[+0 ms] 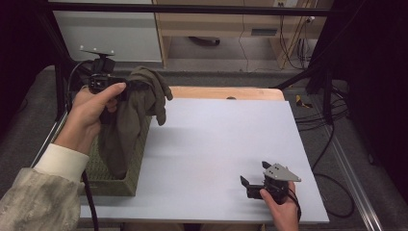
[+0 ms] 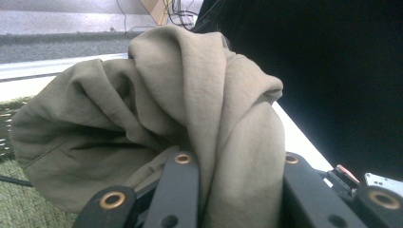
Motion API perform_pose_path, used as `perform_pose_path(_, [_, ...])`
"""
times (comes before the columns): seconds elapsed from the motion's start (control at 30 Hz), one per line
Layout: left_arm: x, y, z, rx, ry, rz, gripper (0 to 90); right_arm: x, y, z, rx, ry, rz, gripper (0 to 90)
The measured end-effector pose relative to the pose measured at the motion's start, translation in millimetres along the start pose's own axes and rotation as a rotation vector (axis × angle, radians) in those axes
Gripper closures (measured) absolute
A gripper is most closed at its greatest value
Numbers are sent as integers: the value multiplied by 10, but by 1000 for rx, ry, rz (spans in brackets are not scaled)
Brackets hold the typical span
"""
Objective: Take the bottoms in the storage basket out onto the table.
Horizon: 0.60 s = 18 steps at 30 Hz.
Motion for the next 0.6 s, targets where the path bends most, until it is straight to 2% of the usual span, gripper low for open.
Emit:
perform_pose_path(0.47, [-129,-171,-72,27,-28,1,787,-5,9,-1,0,2,2,45])
perform_pose_path(0.6, [-132,-238,-125,43,-13,-14,787,-4,7,-1,1,0,2,45])
Point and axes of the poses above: each handheld gripper's, and its own axes: y roughly backward along the jaws, z roughly out of its top, x roughly to its left, the point moved 8 cm from there along -y, roughly forward along the jaws, and after that the axes turned 11 degrees about y, right-handed, at the moved point
